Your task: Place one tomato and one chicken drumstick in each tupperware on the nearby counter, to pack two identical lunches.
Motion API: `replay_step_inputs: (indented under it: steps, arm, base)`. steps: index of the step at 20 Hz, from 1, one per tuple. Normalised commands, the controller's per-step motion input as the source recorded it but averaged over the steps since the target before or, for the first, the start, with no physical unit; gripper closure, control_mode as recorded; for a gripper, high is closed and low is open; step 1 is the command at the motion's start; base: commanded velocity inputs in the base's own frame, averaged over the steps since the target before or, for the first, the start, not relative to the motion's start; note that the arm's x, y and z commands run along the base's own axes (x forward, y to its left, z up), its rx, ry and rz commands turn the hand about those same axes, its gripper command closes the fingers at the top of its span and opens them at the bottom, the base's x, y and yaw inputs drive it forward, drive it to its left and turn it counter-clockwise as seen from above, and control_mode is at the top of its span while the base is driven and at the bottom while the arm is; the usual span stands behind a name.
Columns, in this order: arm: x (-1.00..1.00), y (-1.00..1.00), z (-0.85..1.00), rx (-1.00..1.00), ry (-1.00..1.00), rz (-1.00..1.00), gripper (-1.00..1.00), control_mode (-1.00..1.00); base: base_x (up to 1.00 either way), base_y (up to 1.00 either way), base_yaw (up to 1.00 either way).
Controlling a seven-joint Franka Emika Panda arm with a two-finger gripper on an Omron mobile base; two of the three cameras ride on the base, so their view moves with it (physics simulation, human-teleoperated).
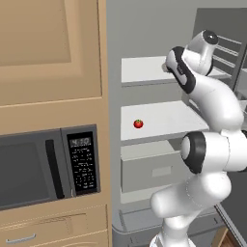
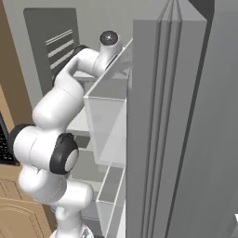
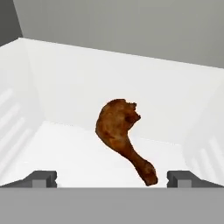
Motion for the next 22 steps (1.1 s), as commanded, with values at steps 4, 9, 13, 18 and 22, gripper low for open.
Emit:
replay_step_inputs:
  steps: [4,9,13,18,22]
  arm:
    - [0.49,-0.03,-0.23,0.00,0.07,0.08,-1.00,-1.00]
    - [0.52,-0.03,-0.22,0.00,0.03,0.08,-1.00,-1.00]
    - [0.58,-0.10,-0.18,0.00,0.03,0.07,-1.00,-1.00]
    - [0.59,-0.11,-0.17,0.00,0.04,0.07,-1.00,-1.00]
    - [0.25,0.03,-0.59,-0.02,0.04,0.07,1.00,-1.00]
  base:
    - [0.00,0.00,0.00]
    - [0.00,0.00,0.00]
    - [0.00,0.00,0.00]
    - [0.00,0.00,0.00]
    - [0.00,0.00,0.00]
